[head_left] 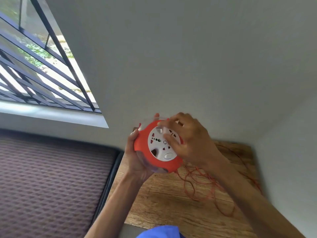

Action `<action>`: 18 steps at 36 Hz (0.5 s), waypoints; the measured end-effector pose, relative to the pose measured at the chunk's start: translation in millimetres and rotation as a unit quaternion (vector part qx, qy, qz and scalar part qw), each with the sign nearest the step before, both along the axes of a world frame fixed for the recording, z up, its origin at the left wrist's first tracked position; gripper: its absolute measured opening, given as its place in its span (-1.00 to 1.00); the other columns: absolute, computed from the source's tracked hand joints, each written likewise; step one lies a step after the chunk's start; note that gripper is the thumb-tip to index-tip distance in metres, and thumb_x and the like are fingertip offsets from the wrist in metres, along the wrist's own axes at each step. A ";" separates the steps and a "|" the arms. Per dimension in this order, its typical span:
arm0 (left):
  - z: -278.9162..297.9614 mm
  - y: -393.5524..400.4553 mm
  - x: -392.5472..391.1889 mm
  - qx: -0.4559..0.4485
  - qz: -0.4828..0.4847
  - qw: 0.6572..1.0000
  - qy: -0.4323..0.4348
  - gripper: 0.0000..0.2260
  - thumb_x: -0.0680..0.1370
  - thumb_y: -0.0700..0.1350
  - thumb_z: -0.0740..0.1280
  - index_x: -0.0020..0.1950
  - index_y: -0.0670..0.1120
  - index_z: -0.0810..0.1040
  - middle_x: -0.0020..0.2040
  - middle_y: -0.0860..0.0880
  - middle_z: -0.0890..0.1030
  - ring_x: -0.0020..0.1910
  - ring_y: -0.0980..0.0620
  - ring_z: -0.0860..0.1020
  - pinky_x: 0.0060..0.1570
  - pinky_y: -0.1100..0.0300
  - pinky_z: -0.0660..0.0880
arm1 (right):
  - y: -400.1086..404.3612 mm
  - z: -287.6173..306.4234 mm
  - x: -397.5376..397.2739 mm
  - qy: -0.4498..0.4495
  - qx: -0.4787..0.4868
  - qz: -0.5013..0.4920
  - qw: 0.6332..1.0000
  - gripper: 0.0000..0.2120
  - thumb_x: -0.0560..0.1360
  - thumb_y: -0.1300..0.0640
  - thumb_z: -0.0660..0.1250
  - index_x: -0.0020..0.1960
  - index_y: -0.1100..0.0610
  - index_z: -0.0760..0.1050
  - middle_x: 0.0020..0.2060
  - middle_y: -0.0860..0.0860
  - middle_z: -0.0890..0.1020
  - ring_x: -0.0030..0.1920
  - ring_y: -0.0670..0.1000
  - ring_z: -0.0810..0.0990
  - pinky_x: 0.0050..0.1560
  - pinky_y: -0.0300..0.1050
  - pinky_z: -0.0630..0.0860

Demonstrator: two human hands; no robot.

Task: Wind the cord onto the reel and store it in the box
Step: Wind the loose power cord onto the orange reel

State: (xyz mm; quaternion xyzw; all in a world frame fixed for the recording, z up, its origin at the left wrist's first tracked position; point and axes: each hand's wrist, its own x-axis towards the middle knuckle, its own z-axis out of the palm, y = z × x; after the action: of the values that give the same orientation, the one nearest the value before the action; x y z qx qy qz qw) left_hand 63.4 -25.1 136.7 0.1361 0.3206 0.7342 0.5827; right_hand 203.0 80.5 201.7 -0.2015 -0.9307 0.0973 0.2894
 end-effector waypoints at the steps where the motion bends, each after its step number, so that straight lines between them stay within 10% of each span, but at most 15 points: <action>1: -0.2 0.2 -0.5 0.003 0.004 1.000 0.004 -0.24 0.62 0.29 0.25 0.75 -0.07 0.35 0.57 -0.29 0.48 0.47 -0.30 0.49 0.41 -0.21 0.47 | -3.1 -2.3 2.7 -0.039 0.006 0.029 0.999 -0.59 0.55 -0.03 0.41 0.39 -0.09 0.55 0.16 -0.01 0.56 0.10 0.02 0.56 0.06 0.03 0.59; 18: -22.1 32.4 -35.7 0.039 -0.073 0.996 -0.047 -0.26 0.63 0.33 0.30 0.75 0.00 0.37 0.50 -0.25 0.58 0.39 -0.30 0.61 0.38 -0.28 0.54 | 26.8 -23.8 -5.3 -0.214 0.147 0.090 0.962 -0.36 0.52 -0.06 0.54 0.52 -0.21 0.37 0.41 0.24 0.51 0.19 0.24 0.65 0.07 0.16 0.62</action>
State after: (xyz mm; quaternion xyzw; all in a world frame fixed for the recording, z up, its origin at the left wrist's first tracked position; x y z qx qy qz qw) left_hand 27.7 7.3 114.6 0.1469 0.2537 0.7075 0.6431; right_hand 197.7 107.3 177.9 -0.0887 -0.9892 -0.0603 0.1000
